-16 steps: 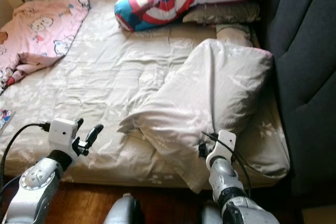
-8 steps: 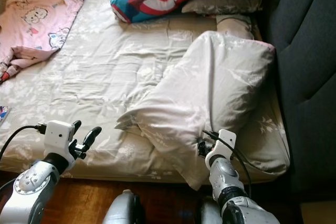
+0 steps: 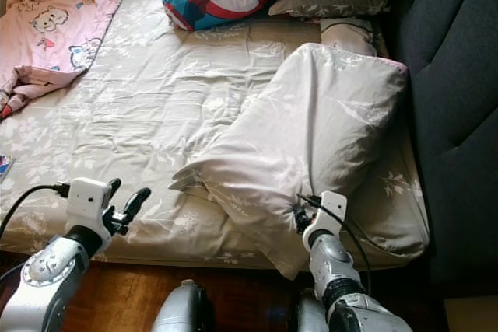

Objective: Clean up the room

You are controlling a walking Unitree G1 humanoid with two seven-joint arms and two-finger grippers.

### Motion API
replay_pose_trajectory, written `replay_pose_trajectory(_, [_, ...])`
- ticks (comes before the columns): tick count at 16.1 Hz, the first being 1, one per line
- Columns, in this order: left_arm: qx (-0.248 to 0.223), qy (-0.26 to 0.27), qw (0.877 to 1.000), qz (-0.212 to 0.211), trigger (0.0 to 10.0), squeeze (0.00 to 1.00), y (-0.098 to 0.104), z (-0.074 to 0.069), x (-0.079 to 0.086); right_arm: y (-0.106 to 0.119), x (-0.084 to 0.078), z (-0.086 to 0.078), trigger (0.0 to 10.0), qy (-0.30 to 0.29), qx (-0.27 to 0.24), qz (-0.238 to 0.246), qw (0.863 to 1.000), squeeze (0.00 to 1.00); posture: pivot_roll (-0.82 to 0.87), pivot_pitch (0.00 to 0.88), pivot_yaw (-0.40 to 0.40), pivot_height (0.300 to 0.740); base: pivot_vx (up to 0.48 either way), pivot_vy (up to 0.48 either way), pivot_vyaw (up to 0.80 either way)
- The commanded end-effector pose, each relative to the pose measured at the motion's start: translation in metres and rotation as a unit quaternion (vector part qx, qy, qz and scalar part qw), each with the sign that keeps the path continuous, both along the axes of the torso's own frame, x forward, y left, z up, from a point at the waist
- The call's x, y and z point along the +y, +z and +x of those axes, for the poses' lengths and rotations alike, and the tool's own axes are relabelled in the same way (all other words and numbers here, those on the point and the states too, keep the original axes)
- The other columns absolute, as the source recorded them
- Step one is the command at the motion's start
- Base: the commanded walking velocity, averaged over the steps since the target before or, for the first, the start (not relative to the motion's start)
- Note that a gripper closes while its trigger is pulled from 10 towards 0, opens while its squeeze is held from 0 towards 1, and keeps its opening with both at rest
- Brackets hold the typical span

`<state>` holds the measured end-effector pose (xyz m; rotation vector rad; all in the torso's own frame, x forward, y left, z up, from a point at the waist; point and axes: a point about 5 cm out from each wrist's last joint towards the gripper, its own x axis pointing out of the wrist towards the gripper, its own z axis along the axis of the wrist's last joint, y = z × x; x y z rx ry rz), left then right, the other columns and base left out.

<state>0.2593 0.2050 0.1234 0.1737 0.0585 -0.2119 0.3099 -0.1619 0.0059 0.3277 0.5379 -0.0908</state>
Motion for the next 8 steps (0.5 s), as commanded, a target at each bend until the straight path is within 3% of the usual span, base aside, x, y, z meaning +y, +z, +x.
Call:
replay_pose_trajectory(1, [0.005, 0.003, 1.0, 0.01, 10.0, 0.0, -0.0044, -0.0005, 0.0013, -0.0164, 0.0125, -0.0147, 0.0, 0.016, 0.039, 0.005, 0.999, 0.0, 0.17, 0.24, 0.107, 0.669, 0.0, 0.0, 0.0])
replay_pose_trajectory(8, [-0.001, -0.002, 1.0, 0.009, 10.0, 0.0, -0.0049, 0.0073, -0.0029, -0.0199, 0.0106, -0.0189, 0.0, 0.007, 0.041, 0.004, 0.999, 0.0, 0.15, 0.195, 0.09, 0.669, 0.0, 0.0, 0.0])
